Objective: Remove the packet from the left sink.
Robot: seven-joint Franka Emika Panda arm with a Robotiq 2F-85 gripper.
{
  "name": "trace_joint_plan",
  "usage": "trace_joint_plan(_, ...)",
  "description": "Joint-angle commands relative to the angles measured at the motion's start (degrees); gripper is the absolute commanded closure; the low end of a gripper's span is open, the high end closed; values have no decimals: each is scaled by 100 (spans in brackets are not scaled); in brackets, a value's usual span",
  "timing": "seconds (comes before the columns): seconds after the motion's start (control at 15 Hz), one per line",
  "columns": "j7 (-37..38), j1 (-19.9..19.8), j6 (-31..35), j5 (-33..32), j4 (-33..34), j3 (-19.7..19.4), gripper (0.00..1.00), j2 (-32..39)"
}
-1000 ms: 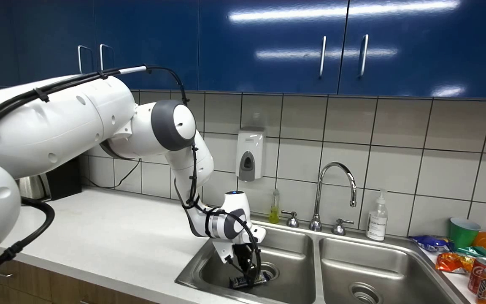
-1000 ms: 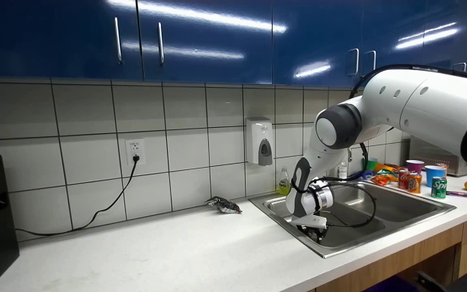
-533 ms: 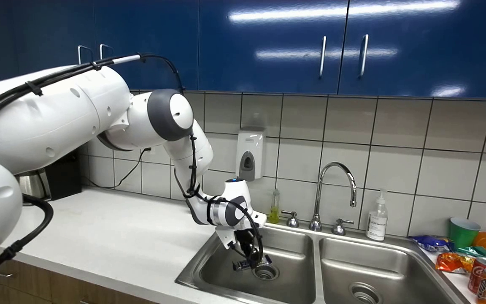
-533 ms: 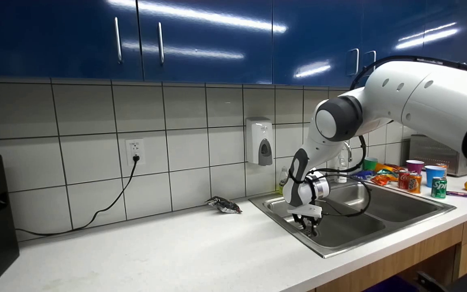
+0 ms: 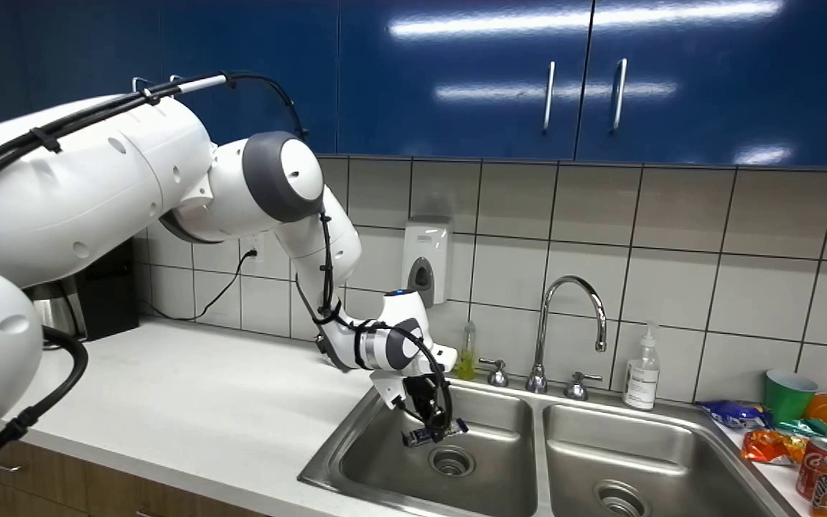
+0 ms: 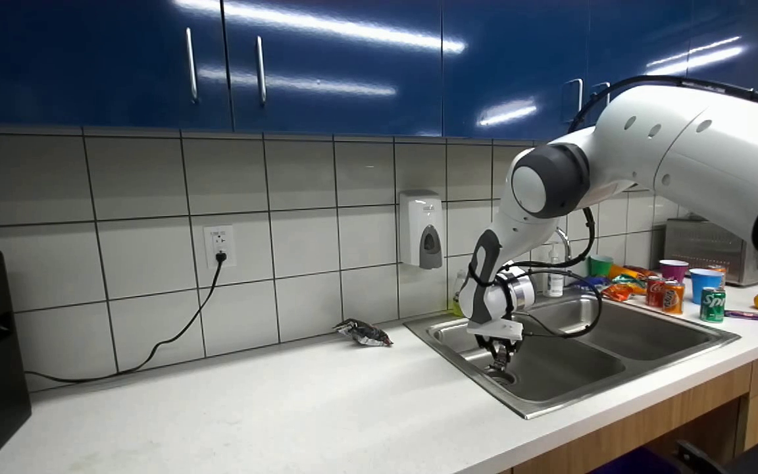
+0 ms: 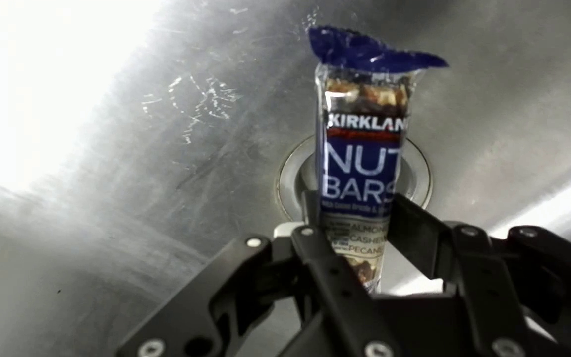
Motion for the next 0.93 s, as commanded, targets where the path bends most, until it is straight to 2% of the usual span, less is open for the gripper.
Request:
trace_joint_plan(0.0,-209,124,-20,-122,-482,-57,87,-461)
trace_joint_plan(0.87,-1299,271,-88,-504,-1587,36,87,-1506)
